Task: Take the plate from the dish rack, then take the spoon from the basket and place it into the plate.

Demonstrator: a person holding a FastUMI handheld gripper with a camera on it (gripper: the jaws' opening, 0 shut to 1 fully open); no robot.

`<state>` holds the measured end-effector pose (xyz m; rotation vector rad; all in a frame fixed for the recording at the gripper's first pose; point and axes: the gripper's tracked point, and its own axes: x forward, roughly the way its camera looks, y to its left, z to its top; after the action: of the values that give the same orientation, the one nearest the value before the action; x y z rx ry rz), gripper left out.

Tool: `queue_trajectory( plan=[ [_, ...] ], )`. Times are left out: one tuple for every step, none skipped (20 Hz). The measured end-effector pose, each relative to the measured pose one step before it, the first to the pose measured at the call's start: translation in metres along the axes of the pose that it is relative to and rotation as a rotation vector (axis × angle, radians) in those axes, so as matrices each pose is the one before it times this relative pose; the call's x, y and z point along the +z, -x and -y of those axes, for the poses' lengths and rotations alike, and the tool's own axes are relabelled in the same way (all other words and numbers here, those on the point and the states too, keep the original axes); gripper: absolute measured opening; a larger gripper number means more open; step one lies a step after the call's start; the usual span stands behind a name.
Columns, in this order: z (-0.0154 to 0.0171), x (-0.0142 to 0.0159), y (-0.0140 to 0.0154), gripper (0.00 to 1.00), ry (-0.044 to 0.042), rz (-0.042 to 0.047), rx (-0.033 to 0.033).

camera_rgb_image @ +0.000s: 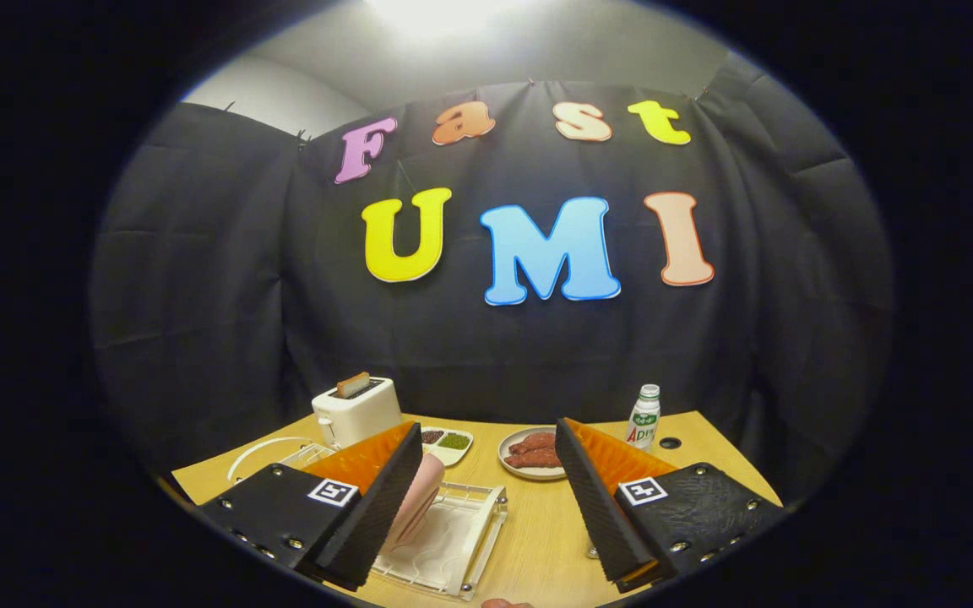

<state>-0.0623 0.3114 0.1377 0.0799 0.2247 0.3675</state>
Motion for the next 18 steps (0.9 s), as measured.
queue_trajectory(
  plan=[
    [-0.0045, -0.00658, -0.00693, 0.97, -0.01178, -0.0396, 0.00323],
    [-0.00489, -0.00369, -0.00739, 0.97, -0.01374, -0.0368, 0.00615],
    [-0.00578, -0.00704, -0.00721, 0.97, -0.01512, -0.0319, 0.01047],
    [-0.00666, -0.00574, -0.00735, 0.97, -0.01425, -0.03378, 0.01054],
    [-0.00559, -0.00604, -0.00891, 0.97, -0.00968, -0.03705, 0.01066],
    [-0.00395, -0.00727, -0.00855, 0.97, -0.00712, -0.04172, 0.00448],
    [-0.00449, -0.00952, -0.00838, 0.97, -0.00603, -0.0478, 0.00547],
    [-0.00361, -0.00837, -0.00875, 0.97, -0.01053, -0.04992, 0.00321],
    [-0.00283, -0.0094, -0.00755, 0.97, -0.01585, -0.04557, 0.00037],
    [-0.00152, -0.007, -0.00682, 0.97, -0.01854, -0.04562, -0.00148],
    [-0.00051, -0.00801, -0.00829, 0.97, -0.01845, -0.04608, -0.00596],
    [-0.00072, -0.00422, -0.00504, 0.97, -0.01554, -0.03184, -0.00345],
    [0.0002, -0.00403, -0.00716, 0.97, -0.01175, -0.03403, -0.00518],
    [0.0001, -0.0053, -0.00624, 0.98, -0.0132, -0.03816, -0.0093],
    [-0.00034, -0.00401, -0.00486, 0.94, -0.01776, -0.03926, -0.00569],
    [-0.00221, -0.00513, -0.00427, 0.94, -0.02008, -0.03641, 0.00152],
    [-0.00116, -0.00419, -0.00395, 0.9, -0.01241, -0.03768, -0.00722],
    [-0.00048, -0.00419, -0.00507, 0.86, -0.00865, -0.0315, -0.00306]
  ],
)
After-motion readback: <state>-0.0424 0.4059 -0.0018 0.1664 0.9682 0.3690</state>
